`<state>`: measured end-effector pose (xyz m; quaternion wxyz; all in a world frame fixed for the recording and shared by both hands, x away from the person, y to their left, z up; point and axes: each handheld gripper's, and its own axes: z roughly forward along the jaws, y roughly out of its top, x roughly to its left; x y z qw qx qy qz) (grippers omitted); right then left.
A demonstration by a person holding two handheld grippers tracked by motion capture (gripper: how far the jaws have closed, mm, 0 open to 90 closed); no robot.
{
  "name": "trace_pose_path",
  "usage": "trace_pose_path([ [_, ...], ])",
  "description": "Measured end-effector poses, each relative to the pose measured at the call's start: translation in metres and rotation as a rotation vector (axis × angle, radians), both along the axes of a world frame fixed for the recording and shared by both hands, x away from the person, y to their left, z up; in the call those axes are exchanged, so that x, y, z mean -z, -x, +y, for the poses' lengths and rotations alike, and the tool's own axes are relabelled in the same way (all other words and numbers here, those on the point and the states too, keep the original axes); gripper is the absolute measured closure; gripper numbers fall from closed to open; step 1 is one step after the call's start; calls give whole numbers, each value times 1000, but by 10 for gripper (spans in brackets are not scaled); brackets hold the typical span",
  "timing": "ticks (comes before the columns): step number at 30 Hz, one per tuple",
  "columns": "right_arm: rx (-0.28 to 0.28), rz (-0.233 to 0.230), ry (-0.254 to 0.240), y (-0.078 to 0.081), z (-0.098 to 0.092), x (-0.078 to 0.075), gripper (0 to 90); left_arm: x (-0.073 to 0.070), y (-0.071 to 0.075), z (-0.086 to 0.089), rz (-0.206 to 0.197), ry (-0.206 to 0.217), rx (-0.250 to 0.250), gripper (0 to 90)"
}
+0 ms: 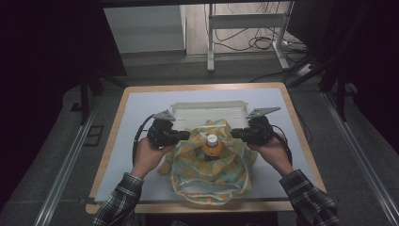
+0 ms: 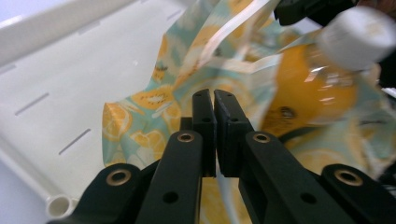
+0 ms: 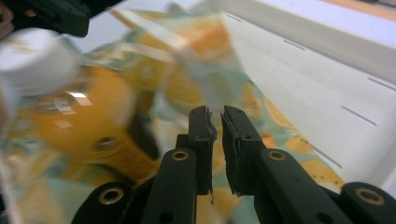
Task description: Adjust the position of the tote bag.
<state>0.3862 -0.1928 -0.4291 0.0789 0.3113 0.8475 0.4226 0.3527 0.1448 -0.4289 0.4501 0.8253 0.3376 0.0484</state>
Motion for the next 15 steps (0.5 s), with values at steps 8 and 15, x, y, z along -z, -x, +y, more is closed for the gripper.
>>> trace_pose_path([
  [8,-92,-14,14,33,9,-9,805,6,30,-4,15,14,79,877],
  [15,-120,19,82,38,23,20,806,36,26,-21,49,-50,57,876],
])
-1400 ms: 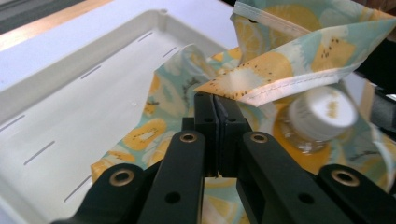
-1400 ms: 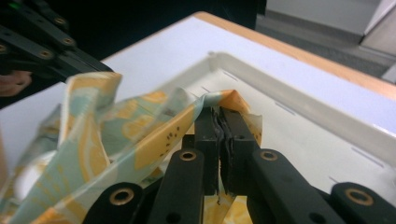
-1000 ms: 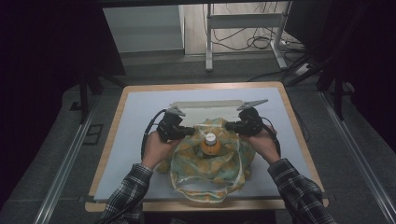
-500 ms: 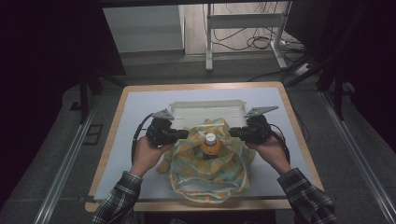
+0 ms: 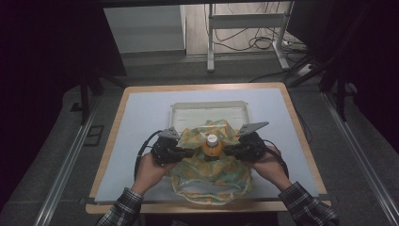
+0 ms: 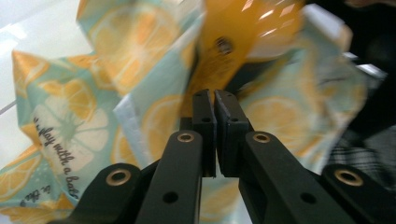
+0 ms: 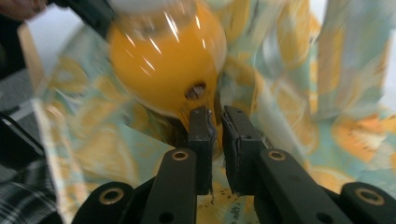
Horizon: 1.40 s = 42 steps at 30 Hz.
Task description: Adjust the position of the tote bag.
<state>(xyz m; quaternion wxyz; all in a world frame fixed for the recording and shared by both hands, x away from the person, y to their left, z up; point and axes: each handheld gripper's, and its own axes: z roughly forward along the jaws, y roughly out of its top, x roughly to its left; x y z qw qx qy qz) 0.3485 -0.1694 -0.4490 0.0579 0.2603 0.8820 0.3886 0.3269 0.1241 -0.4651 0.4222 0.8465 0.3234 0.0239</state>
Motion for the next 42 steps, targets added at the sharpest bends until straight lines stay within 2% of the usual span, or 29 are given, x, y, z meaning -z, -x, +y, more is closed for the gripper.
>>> trace_pose_path([
  [3,16,3,39,-5,3,14,812,8,-9,-3,-9,-37,-39,878],
  [5,37,-4,62,-10,3,21,821,12,-17,-4,0,-44,-55,879],
  [6,53,0,64,-13,3,25,828,16,-22,-4,0,-60,-64,880],
  [9,75,1,61,-21,1,31,836,21,-30,-5,10,-64,-82,883],
  [10,102,6,57,-28,-2,36,846,26,-37,-5,7,-88,-99,885],
  [14,132,1,57,-36,-6,39,854,32,-47,-4,18,-92,-130,891],
  [15,152,-3,57,-41,-8,41,863,36,-52,-3,18,-111,-146,894],
  [19,186,0,60,-50,-14,46,877,40,-60,1,50,-83,-163,897],
  [21,188,7,56,-52,-16,47,886,39,-59,1,45,-94,-168,896],
  [22,189,20,41,-53,-17,48,886,38,-58,0,34,-122,-168,896],
  [23,191,16,59,-52,-17,48,886,38,-55,-1,23,-140,-171,896],
  [26,182,11,93,-48,-16,48,883,40,-50,1,39,-132,-162,895],
  [28,177,11,93,-46,-16,47,881,40,-48,2,42,-133,-158,895],
  [29,170,10,80,-43,-17,44,874,37,-44,4,42,-100,-148,890],
  [30,165,6,71,-41,-17,42,871,34,-41,3,34,-86,-140,889],
  [31,165,6,71,-41,-17,42,871,34,-41,3,34,-86,-140,886],
  [32,143,5,54,-36,-14,36,865,27,-36,-1,12,-73,-121,883],
  [34,120,8,49,-32,-9,33,861,21,-31,-8,2,-66,-86,880],
  [37,92,13,49,-28,-2,33,858,22,-27,-19,2,-86,-55,879],
  [38,67,19,55,-24,5,37,854,28,-24,-26,14,-99,-31,878],
  [42,36,42,79,-19,11,49,854,37,-20,-32,27,-127,9,877],
])
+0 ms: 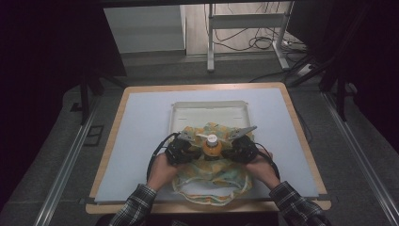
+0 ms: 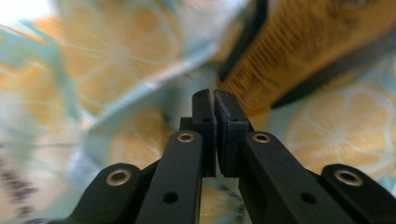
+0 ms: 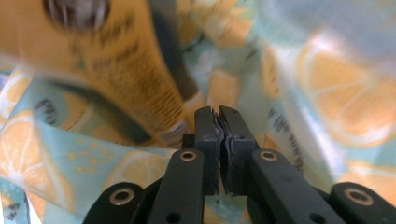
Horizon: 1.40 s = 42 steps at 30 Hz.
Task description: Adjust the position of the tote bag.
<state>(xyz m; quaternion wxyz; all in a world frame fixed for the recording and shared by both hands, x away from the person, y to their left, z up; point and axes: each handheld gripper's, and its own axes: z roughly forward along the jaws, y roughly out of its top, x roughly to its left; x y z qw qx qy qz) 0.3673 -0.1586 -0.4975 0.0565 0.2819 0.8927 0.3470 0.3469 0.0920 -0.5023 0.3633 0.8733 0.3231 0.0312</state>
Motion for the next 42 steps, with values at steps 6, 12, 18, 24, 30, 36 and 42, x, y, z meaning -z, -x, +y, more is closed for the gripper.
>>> trace_pose_path([
  [6,-30,32,24,12,-1,11,859,14,13,-1,61,-2,47,878],
  [12,-68,44,45,26,-2,15,865,24,26,2,99,4,78,878],
  [18,-112,49,58,40,-4,19,866,25,39,4,115,30,105,878],
  [24,-143,62,59,54,-5,20,874,28,52,4,141,45,132,879],
  [30,-177,77,60,68,-7,20,879,30,66,3,171,64,155,880],
  [36,-190,70,68,73,-7,17,869,20,67,5,148,85,157,872],
  [42,-153,7,25,57,-5,-4,861,-4,49,6,64,80,96,872],
])
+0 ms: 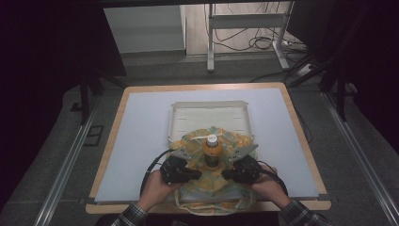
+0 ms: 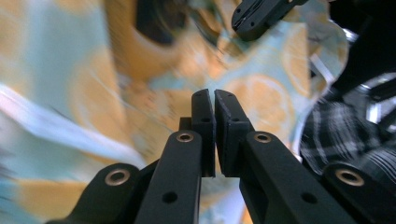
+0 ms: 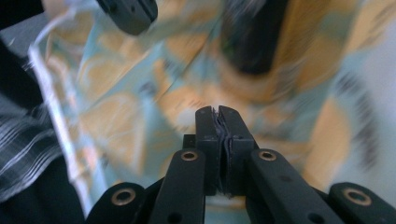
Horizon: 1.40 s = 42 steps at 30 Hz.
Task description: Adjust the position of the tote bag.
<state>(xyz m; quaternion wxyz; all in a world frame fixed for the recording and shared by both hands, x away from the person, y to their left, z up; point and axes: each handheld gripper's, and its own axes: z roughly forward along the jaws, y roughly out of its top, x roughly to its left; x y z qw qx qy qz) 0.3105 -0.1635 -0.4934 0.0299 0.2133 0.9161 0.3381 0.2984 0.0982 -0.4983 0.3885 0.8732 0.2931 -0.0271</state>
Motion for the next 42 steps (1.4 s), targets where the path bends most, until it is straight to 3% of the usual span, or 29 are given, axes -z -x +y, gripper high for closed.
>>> trace_pose_path([
  [3,20,-19,-14,-9,2,-6,861,-2,-9,-1,-14,-11,-26,872],
  [5,47,-42,-19,-18,4,-11,862,-2,-19,-3,-45,-51,-66,872],
  [7,89,-54,-37,-32,4,-13,865,3,-31,-3,-45,-62,-102,873],
  [14,158,-45,-32,-54,2,0,866,13,-49,-6,-81,-106,-156,875],
  [21,197,-41,-27,-65,-4,9,865,20,-62,1,-75,-89,-204,877],
  [27,226,-38,-16,-70,-11,14,865,27,-67,7,-60,-112,-231,878],
  [35,254,-10,15,-74,-21,22,864,31,-69,16,-37,-124,-240,874],
  [38,243,-8,12,-72,-22,20,846,27,-65,16,-35,-125,-211,853],
  [42,212,-11,-30,-63,-21,8,838,5,-47,17,-33,-60,-132,837],
])
